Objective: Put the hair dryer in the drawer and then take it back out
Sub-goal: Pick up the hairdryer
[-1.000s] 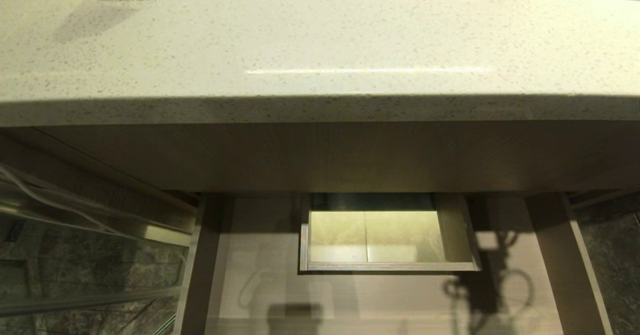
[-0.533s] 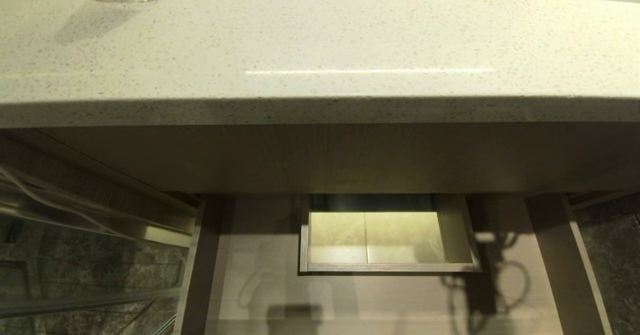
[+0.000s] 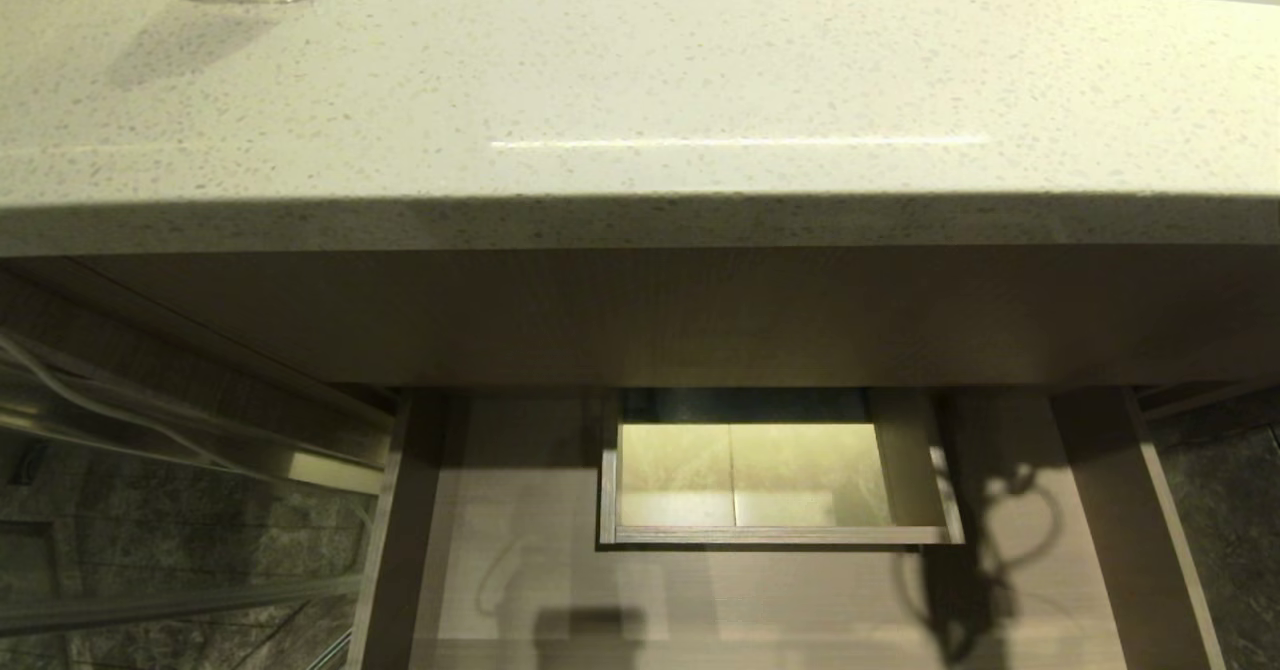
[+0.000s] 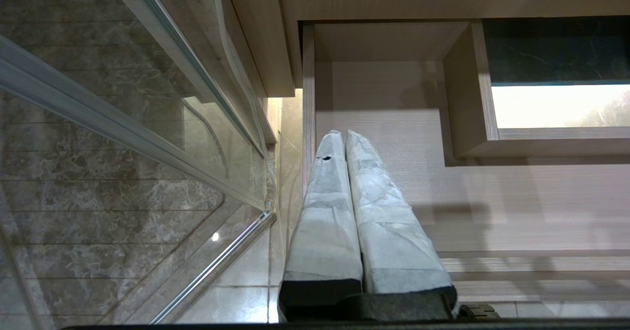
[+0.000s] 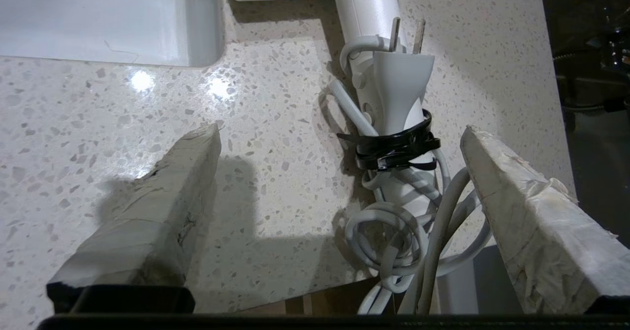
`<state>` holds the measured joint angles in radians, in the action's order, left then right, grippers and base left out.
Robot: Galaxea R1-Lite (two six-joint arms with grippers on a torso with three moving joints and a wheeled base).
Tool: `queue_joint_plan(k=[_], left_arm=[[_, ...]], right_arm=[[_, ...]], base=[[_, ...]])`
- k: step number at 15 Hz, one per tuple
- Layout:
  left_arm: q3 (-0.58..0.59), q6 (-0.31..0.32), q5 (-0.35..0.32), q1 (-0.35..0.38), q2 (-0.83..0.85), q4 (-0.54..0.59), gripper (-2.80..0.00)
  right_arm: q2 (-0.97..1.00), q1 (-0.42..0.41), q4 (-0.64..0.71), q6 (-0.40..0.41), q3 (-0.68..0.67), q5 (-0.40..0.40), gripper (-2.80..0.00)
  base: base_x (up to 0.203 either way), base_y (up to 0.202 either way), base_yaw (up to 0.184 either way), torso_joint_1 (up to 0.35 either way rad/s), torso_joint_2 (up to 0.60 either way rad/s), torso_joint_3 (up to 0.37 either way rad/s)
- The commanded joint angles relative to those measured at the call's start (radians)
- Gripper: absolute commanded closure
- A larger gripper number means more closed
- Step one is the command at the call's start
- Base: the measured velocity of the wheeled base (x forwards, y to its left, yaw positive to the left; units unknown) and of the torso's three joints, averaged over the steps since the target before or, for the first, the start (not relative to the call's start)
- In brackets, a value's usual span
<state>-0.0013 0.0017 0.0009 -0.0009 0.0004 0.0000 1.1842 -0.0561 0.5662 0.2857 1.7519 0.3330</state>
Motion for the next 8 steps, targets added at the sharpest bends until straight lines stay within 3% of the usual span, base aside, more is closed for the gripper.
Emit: queue_joint_plan(k=[1, 8], left_arm=[[0.001, 0.000, 0.001, 0.001, 0.000, 0.000, 0.00], [0.000, 0.000, 0.001, 0.001, 0.000, 0.000, 0.00]], right_arm=[[0.041, -0.046, 0.000, 0.005, 0.022, 0.009, -2.80], [0.159, -0.200, -0.074, -0.033, 0.087, 0.006, -2.80]], base=[[0.000, 0.000, 0.000, 0.000, 0.00, 0.000], [0.000, 0.000, 0.000, 0.000, 0.00, 0.000]])
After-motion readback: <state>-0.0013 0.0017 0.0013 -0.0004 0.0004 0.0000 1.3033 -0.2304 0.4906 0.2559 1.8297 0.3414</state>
